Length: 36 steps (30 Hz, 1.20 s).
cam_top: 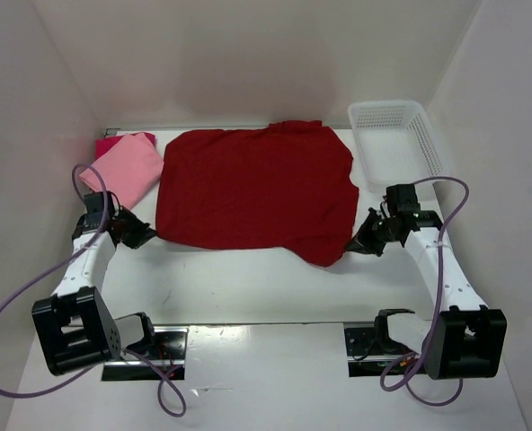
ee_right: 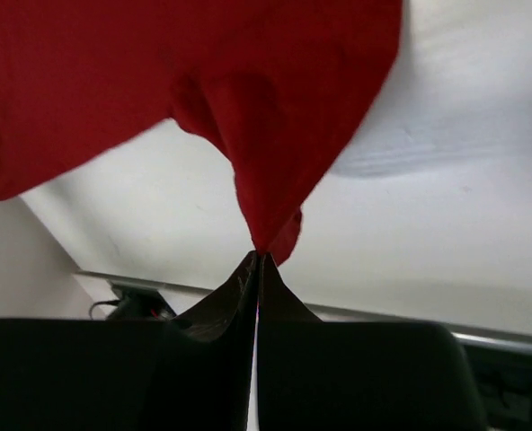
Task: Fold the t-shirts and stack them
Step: Flatten out the tshirt, then fold the flattened tshirt in 1/3 of the way
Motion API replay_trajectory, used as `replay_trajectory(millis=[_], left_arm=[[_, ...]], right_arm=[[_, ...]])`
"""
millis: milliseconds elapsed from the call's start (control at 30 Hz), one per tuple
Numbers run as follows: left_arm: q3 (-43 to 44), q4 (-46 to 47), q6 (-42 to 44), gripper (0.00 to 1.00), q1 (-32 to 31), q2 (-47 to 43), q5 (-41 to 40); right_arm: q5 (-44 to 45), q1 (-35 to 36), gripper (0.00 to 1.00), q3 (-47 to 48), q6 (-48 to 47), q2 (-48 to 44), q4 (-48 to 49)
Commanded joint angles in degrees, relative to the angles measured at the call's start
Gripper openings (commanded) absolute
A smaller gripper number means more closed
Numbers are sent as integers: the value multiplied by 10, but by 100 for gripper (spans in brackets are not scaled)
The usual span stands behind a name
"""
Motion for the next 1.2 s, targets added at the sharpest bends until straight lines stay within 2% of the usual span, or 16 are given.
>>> replay_trajectory(millis=[0, 100, 200, 333, 400, 533, 667, 1167], left_arm=[[3, -61, 19, 7, 2, -27, 30], [32, -103, 28, 3, 2, -27, 21], [44, -52, 27, 3, 9, -4, 31], [75, 20, -3, 3, 9, 62, 38], [105, 46, -10, 3, 9, 108, 38], [151, 68, -21, 3, 9, 172, 27], [174, 90, -26, 3, 9, 228, 33], [280, 117, -49, 3, -13, 351, 8]], right_arm=[[31, 23, 0, 24, -4, -16, -82], [47, 34, 0, 32, -4, -16, -91], [47, 34, 0, 46, 9, -4, -28], [58, 29, 0, 126, 16, 70, 60], [76, 23, 0, 159, 10, 137, 96], [81, 15, 0, 249, -1, 236, 138], [92, 15, 0, 323, -6, 337, 149], [122, 10, 0, 575, -12, 534, 137]])
